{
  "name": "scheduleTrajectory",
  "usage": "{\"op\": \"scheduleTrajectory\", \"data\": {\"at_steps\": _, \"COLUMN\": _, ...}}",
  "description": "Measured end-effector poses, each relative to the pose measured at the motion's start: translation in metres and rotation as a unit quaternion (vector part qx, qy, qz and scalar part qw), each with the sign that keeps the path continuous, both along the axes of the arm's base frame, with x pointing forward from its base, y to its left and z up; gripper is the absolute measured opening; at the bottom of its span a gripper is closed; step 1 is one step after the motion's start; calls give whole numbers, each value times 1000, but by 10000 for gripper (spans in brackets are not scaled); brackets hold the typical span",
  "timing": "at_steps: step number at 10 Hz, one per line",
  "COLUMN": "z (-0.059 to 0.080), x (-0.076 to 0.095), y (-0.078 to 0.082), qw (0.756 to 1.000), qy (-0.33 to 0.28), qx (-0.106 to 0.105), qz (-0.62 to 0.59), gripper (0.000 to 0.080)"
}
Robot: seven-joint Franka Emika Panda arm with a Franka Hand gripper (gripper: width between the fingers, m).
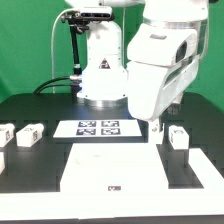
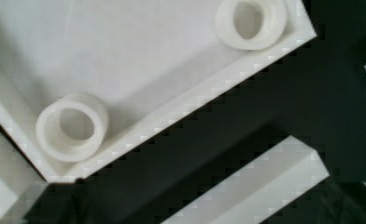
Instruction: Assemble one leg
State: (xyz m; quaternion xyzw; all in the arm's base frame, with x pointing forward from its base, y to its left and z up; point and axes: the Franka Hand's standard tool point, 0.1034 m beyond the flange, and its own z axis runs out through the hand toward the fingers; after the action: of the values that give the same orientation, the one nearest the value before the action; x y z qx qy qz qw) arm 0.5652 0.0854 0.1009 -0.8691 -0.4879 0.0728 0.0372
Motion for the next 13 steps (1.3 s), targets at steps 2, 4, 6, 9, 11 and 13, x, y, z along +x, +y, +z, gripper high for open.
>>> {"op": "scheduleTrajectory", "data": {"at_steps": 2, "z": 0, "x": 0, "y": 0, "qw": 1000, "qy": 0, "qx": 0, "qz": 0, "gripper": 650}}
{"op": "scheduleTrajectory", "data": {"at_steps": 4, "z": 0, "x": 0, "y": 0, "qw": 1000, "qy": 0, "qx": 0, "qz": 0, "gripper": 650}}
{"op": "scheduleTrajectory", "data": {"at_steps": 6, "z": 0, "x": 0, "y": 0, "qw": 1000, "qy": 0, "qx": 0, "qz": 0, "gripper": 650}}
{"op": "scheduleTrajectory", "data": {"at_steps": 9, "z": -10, "x": -8, "y": -4, "qw": 999, "qy": -34, "qx": 11, "qz": 20, "gripper": 650}}
{"op": "scheduleTrajectory", "data": {"at_steps": 11, "z": -21, "x": -40, "y": -24, "qw": 990, "qy": -87, "qx": 25, "qz": 104, "gripper": 650}}
{"op": "scheduleTrajectory", "data": {"at_steps": 13, "z": -30, "x": -58, "y": -63, "qw": 981, "qy": -120, "qx": 31, "qz": 151, "gripper": 650}}
